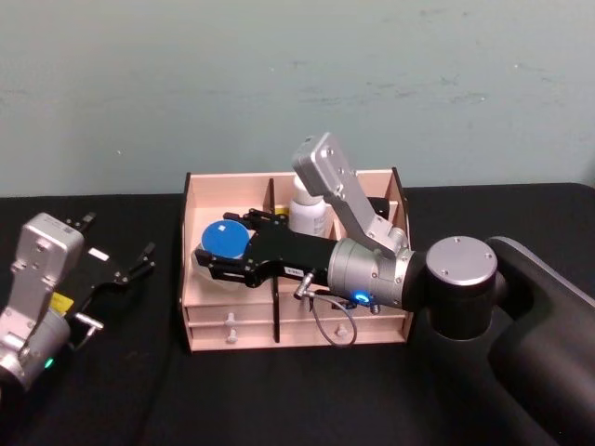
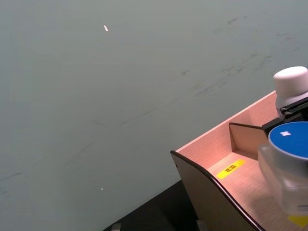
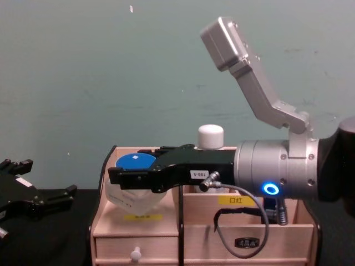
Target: Pick up the facial cleanser and watermelon frost from the table and place them into the tiered storage box.
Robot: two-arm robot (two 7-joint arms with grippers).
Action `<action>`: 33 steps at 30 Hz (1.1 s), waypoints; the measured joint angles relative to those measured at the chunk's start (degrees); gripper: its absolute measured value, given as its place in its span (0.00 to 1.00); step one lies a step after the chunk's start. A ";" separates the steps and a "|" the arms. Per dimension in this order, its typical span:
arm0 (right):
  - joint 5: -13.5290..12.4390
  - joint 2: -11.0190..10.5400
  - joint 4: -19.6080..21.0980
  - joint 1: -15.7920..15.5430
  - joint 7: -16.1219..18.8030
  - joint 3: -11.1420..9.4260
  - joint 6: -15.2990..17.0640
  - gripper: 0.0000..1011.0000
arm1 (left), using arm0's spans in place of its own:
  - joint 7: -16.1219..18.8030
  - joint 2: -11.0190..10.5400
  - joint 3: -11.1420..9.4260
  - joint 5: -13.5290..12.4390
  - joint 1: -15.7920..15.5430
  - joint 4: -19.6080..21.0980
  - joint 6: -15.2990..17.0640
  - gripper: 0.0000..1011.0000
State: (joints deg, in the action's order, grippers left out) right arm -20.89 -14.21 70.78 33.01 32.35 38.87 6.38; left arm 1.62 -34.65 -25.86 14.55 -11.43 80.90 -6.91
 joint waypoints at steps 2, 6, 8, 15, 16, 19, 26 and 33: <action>0.25 0.36 -0.80 0.34 0.08 -0.02 -0.06 0.73 | 0.00 0.00 0.00 0.00 0.00 0.00 0.00 1.00; 0.88 1.33 -2.91 1.08 0.27 -0.08 -0.21 0.73 | 0.00 0.00 0.00 0.00 0.00 0.00 0.00 1.00; 1.15 1.67 -3.79 1.33 0.41 -0.12 -0.26 0.73 | 0.00 0.00 0.00 0.00 0.00 0.00 0.00 1.00; 1.53 2.56 -5.63 1.75 0.97 -0.24 -0.39 0.73 | 0.00 0.00 0.00 0.00 0.00 0.00 0.00 1.00; 1.63 2.73 -5.97 1.86 1.11 -0.24 -0.35 0.73 | 0.00 0.00 0.00 0.00 0.00 0.00 0.00 1.00; 1.78 2.95 -6.39 2.01 1.24 -0.23 -0.23 0.73 | 0.00 0.00 0.00 0.00 0.00 0.00 0.00 1.00; 1.73 2.84 -6.20 2.00 1.22 -0.23 -0.20 0.78 | 0.00 0.00 0.00 0.00 0.00 0.00 0.00 1.00; 1.67 2.76 -6.04 1.92 1.19 -0.23 -0.17 0.95 | 0.00 0.00 0.00 0.00 0.00 0.00 0.00 1.00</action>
State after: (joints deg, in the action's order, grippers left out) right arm -19.22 -11.46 64.74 34.93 33.55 38.65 6.21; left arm 1.62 -34.65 -25.86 14.55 -11.43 80.90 -6.91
